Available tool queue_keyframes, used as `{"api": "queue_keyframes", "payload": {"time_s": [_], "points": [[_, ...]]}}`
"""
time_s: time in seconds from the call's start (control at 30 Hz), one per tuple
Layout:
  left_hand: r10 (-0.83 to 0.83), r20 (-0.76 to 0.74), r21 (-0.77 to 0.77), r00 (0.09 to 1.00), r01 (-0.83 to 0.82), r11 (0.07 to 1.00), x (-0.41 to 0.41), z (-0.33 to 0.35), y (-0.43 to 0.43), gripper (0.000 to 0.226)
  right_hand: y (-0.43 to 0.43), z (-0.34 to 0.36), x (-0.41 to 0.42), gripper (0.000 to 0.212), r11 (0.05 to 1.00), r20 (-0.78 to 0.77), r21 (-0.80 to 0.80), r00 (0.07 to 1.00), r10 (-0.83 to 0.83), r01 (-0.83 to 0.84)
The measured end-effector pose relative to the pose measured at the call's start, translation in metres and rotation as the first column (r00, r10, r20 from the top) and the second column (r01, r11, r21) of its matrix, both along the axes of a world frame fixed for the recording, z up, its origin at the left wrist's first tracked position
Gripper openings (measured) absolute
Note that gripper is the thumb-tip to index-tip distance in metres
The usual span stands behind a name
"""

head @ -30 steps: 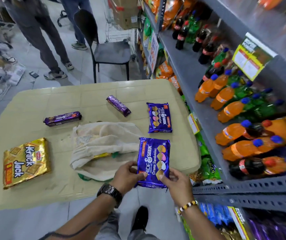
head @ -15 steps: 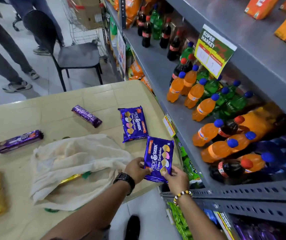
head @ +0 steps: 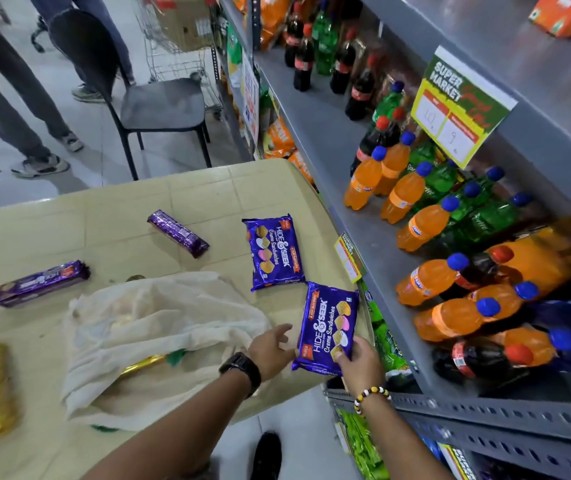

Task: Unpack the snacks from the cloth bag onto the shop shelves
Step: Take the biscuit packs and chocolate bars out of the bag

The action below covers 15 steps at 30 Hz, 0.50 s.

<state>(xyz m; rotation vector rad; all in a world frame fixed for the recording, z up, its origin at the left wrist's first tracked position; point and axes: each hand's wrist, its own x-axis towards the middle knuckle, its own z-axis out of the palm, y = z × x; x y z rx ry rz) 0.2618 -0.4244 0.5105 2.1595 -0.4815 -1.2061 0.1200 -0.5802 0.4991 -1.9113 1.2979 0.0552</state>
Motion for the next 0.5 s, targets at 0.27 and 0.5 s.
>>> {"api": "queue_keyframes", "payload": {"time_s": [0.27, 0.5], "points": [[-0.014, 0.484, 0.067, 0.875, -0.021, 0.998, 0.050, 0.052, 0.124, 0.021, 0.060, 0.042, 0.029, 0.033, 0.964, 0.173, -0.160, 0.955, 0.240, -0.213], [-0.330, 0.403, 0.543, 0.854, 0.067, 0.837, 0.083, 0.052, 0.227, 0.030, 0.148, 0.039, 0.081, 0.025, 0.825, 0.155, -0.009, 0.814, 0.559, -0.565]]}}
